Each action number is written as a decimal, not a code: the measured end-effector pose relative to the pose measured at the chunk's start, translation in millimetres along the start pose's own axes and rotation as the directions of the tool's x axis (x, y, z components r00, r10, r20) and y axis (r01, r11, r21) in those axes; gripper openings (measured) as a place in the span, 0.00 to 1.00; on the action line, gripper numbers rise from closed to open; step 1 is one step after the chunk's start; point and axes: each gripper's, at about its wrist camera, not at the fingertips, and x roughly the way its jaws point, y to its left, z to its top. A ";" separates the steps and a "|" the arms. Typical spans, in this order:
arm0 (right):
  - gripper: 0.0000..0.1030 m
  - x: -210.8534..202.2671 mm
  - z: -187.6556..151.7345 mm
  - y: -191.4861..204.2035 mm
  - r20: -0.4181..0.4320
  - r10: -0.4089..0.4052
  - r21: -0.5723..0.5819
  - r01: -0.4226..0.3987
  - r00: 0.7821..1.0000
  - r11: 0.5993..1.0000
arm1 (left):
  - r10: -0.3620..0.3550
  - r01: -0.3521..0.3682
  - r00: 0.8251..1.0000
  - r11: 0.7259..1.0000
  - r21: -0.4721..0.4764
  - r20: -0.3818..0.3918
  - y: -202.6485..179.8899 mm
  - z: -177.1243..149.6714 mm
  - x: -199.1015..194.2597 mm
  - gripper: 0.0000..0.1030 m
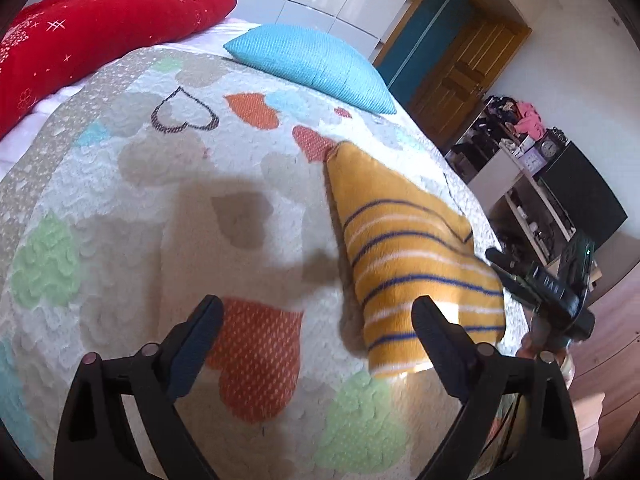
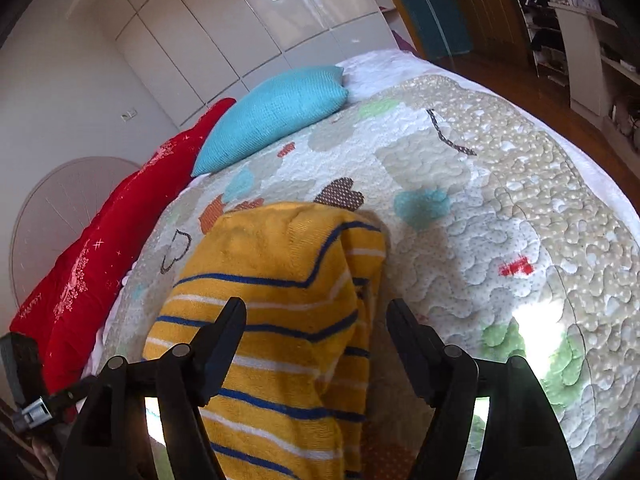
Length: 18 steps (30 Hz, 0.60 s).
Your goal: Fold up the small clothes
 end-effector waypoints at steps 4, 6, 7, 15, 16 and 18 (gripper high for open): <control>0.76 23.7 -3.2 -10.1 -0.066 0.032 0.034 -0.029 0.997 0.999 | -0.144 0.141 0.987 0.989 -0.045 -0.069 -2.4 23.7 45.0 0.92; 0.77 38.3 -3.1 -17.1 -0.089 0.085 0.085 -0.078 0.992 0.993 | -0.206 0.202 0.969 0.978 -0.044 -0.139 -13.2 25.4 72.1 0.93; 0.77 46.0 -2.7 -21.3 -0.096 0.118 0.116 -0.107 0.988 0.987 | -0.215 0.213 0.962 0.977 -0.029 -0.170 -20.6 23.3 84.2 0.93; 0.54 69.7 7.5 -13.8 -0.084 0.263 0.217 -0.240 0.961 0.946 | -0.226 0.233 0.938 0.973 -0.004 -0.262 -48.1 16.1 115.9 0.64; 0.53 67.5 10.0 -5.9 -0.086 0.302 0.211 -0.279 0.949 0.937 | -0.217 0.227 0.943 0.974 0.007 -0.252 -50.5 19.0 108.0 0.61; 0.51 58.3 16.9 15.0 -0.079 0.339 0.155 -0.324 0.938 0.933 | -0.215 0.228 0.948 0.973 0.030 -0.234 -53.9 24.8 92.2 0.56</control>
